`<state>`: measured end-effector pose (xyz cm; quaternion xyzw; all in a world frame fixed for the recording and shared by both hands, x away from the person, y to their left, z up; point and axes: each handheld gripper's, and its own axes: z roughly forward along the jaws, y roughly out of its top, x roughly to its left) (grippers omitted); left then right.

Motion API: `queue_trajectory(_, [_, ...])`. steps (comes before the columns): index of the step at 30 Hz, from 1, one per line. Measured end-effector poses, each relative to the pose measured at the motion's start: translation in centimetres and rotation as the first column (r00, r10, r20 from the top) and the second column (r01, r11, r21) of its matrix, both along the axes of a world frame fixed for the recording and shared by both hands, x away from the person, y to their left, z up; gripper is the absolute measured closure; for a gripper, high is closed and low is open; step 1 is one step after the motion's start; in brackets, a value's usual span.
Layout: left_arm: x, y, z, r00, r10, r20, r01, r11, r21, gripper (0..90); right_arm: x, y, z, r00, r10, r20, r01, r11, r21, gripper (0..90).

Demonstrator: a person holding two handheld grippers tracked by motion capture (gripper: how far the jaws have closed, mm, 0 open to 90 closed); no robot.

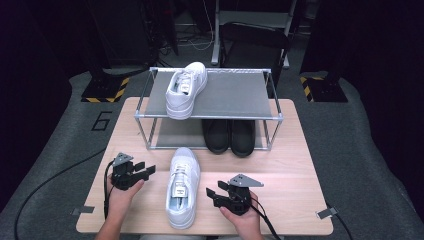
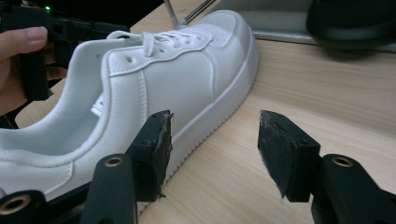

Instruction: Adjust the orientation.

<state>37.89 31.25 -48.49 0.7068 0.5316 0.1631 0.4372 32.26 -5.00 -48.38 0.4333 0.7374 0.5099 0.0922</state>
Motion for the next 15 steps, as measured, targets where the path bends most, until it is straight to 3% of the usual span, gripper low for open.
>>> queue_trajectory(15, [-0.6,0.6,0.0,0.9999,0.005,-0.014,-0.005,1.0,0.005,46.2,0.3,3.6,1.5,0.9978,0.065,0.015,-0.065,0.997,0.028,39.5])
